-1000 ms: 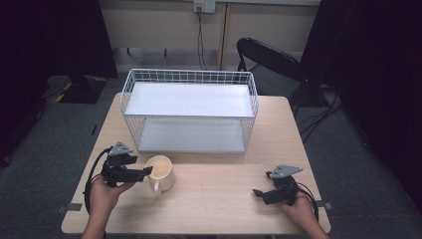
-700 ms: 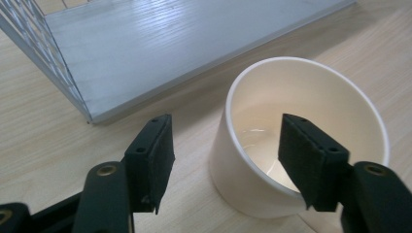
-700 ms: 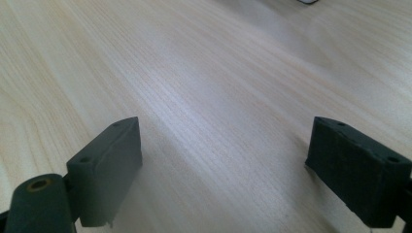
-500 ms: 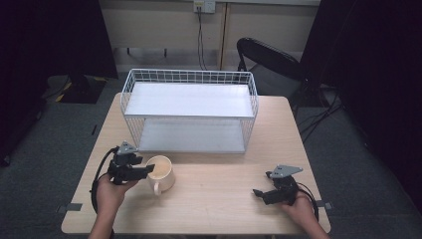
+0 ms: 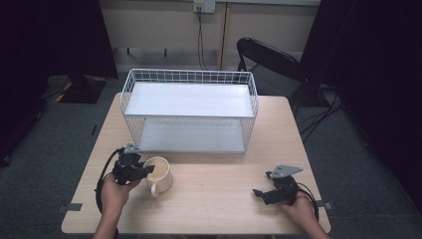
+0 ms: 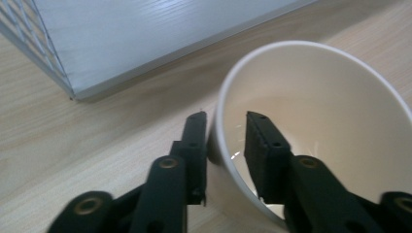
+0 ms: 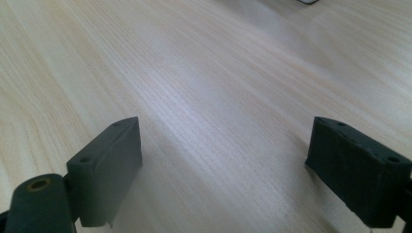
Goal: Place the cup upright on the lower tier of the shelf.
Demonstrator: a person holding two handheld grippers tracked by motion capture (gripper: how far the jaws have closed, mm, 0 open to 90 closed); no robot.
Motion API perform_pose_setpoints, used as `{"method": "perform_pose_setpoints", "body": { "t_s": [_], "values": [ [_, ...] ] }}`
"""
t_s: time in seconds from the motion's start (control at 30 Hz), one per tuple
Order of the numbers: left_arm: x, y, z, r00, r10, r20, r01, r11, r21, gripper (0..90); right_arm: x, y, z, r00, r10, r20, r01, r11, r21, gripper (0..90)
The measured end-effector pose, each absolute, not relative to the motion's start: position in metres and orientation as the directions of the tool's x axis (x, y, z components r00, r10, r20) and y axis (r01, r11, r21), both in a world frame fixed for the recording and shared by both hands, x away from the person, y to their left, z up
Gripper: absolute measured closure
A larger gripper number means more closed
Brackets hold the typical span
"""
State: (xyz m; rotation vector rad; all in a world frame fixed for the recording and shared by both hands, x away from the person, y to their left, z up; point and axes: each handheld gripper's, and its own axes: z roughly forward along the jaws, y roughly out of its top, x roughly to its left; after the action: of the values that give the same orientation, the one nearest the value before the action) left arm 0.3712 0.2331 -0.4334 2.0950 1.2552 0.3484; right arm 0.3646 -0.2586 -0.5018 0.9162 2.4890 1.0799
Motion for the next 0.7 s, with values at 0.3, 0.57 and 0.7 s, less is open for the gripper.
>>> {"method": "perform_pose_setpoints", "body": {
  "t_s": [0.3,0.57,0.7],
  "values": [
    [0.371,0.234,-0.4347,0.49,0.869,-0.071,0.696,-0.34,0.632,81.2,0.3647,-0.2586,-0.5019,-0.761,0.649,-0.002,0.441,0.52,0.731,11.8],
    [0.3691,0.236,-0.4361,0.446,0.89,-0.1,0.711,-0.284,0.643,82.2,0.3647,-0.2586,-0.5018,-0.761,0.649,-0.002,0.442,0.52,0.731,11.8],
    [0.3707,0.2339,-0.4357,0.423,0.901,-0.1,0.717,-0.266,0.644,82.3,0.3647,-0.2586,-0.5018,-0.761,0.649,-0.002,0.442,0.521,0.731,11.8]
  ]
}}
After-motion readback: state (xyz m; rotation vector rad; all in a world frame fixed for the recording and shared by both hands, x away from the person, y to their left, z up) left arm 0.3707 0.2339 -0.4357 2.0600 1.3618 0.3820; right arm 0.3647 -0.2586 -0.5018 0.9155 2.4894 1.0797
